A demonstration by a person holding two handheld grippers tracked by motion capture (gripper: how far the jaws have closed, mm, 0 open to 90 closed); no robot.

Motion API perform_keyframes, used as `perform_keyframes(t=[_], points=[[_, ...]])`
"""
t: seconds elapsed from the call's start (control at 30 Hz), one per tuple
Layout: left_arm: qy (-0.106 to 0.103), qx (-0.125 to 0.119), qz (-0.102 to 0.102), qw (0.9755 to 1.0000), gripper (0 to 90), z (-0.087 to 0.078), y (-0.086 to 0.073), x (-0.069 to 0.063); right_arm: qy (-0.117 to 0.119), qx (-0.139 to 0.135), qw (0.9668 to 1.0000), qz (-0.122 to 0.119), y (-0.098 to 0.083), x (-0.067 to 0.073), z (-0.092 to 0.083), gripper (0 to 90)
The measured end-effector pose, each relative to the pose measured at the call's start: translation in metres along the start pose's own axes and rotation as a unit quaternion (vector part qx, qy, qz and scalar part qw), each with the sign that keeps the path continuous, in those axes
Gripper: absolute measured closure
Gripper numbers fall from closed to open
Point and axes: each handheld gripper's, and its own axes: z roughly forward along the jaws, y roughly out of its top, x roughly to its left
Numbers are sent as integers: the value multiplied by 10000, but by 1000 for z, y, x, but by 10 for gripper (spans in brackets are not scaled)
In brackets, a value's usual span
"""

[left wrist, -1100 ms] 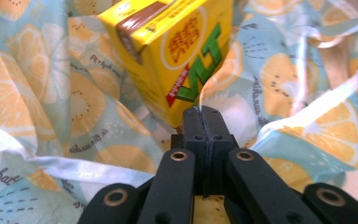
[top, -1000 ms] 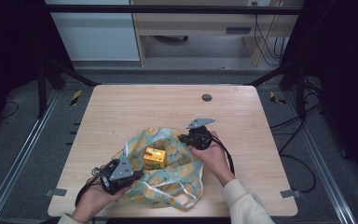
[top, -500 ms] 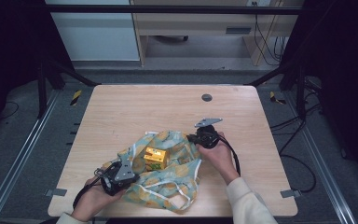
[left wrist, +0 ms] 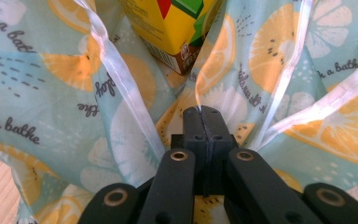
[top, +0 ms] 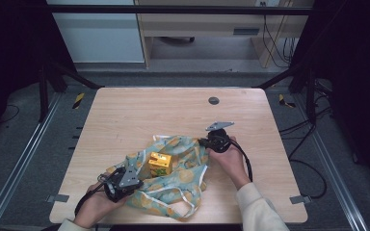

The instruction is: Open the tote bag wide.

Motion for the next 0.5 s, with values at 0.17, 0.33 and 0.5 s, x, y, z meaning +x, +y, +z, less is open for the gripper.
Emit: perform_keyframes(t=[0.17, 0.33, 0.5], points=[[-7, 5, -6, 10000, 900, 1, -1, 0, -40, 16, 10000, 0, -1, -1, 0, 900], [-26, 34, -3, 10000, 900, 2, -1, 0, -81, 2, 10000, 13, -2, -4, -1, 900], [-35, 38, -5, 10000, 900, 2, -1, 0, -131, 4, 9999, 12, -3, -6, -2, 900]])
